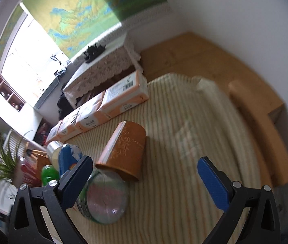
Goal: Flip cup upside down
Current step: 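Reach the right gripper to the orange paper cup and close on it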
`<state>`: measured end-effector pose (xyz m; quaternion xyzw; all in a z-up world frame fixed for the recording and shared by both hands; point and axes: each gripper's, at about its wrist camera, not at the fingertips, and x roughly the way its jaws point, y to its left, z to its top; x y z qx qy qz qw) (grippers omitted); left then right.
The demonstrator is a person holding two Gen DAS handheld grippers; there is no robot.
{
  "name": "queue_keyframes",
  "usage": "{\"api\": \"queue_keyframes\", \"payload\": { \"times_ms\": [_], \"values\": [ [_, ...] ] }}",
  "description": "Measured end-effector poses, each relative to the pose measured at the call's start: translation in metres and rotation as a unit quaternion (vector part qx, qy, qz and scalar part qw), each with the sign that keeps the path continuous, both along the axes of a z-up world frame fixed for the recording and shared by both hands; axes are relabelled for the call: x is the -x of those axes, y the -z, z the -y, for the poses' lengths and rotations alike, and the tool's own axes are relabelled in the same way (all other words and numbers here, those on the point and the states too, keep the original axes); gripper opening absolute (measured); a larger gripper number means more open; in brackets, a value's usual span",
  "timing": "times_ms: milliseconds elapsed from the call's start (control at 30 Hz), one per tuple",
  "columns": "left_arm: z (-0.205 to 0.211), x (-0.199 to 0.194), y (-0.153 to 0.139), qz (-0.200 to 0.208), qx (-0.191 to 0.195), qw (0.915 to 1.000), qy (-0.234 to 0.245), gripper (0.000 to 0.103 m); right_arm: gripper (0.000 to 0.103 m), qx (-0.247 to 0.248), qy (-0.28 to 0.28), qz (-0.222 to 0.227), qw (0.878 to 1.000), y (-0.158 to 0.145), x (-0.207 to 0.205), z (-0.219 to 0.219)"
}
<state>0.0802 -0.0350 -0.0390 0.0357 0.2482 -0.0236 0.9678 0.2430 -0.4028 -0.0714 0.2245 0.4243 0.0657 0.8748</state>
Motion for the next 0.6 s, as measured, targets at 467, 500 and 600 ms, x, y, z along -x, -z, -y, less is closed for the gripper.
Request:
{"api": "queue_keyframes", "payload": {
  "times_ms": [467,500,600],
  "values": [
    [-0.018,-0.007,0.007,-0.012,-0.004,0.9996,-0.023,0.102,0.086,-0.111,-0.03,-0.144,0.983,0.052,-0.078,-0.017],
    [-0.02,-0.008,0.008,-0.013,-0.004,0.9996,-0.025,0.102,0.086,-0.114,-0.032,-0.146,0.982,0.054,-0.08,-0.018],
    [-0.022,-0.011,0.009,-0.015,-0.002,0.9994,-0.03,0.102,0.083,-0.122,-0.035,-0.156,0.979,0.057,-0.087,-0.02]
  ]
}}
